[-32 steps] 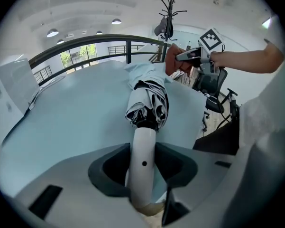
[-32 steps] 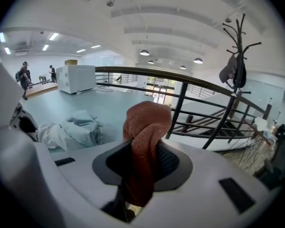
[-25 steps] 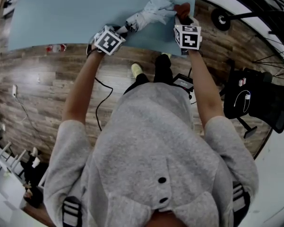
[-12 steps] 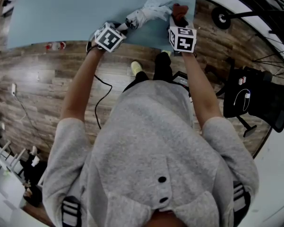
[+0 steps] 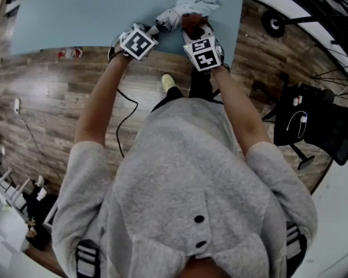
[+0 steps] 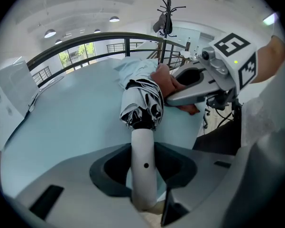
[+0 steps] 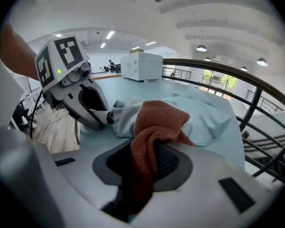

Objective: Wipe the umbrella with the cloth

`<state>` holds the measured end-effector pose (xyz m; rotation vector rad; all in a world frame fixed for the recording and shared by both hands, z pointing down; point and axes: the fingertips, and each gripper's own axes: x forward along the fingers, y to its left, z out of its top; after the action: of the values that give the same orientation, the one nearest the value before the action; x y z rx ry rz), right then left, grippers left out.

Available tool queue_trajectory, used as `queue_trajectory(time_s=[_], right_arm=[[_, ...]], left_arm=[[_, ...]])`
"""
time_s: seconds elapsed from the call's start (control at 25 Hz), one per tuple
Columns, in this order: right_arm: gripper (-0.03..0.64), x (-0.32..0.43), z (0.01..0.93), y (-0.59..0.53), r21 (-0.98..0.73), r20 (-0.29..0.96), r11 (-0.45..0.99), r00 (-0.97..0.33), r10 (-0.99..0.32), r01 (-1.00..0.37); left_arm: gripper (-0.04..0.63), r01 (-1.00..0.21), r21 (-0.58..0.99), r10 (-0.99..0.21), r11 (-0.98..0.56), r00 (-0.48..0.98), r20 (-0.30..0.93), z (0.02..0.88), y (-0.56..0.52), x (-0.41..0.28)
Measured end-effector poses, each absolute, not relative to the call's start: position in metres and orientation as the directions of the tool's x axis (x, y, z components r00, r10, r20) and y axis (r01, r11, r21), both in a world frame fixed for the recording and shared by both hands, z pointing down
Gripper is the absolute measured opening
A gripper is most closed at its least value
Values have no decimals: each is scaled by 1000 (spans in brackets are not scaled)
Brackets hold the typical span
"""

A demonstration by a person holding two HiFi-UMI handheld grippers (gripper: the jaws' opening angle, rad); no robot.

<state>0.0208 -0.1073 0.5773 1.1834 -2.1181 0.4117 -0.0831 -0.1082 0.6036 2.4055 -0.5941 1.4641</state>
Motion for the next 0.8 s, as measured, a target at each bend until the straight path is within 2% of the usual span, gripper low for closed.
queue_trajectory(time_s=[0.2,0.48,0.8], right_arm=[[107,1,575,-99,-21,682,543,-409,-606,-840],[107,-28,567,-89,-60,674,623,-492,-551,-780],[107,-59,530,-89,-181,583,700,-648,-490,-691]], left_arm=[[156,-475,20,-199,-880,407,892,605,-104,-83],[156,-483,22,-196,-875,395,897,608,-106,-87],[156,-487,11,-207,-873,391,897,607,-107,-89]])
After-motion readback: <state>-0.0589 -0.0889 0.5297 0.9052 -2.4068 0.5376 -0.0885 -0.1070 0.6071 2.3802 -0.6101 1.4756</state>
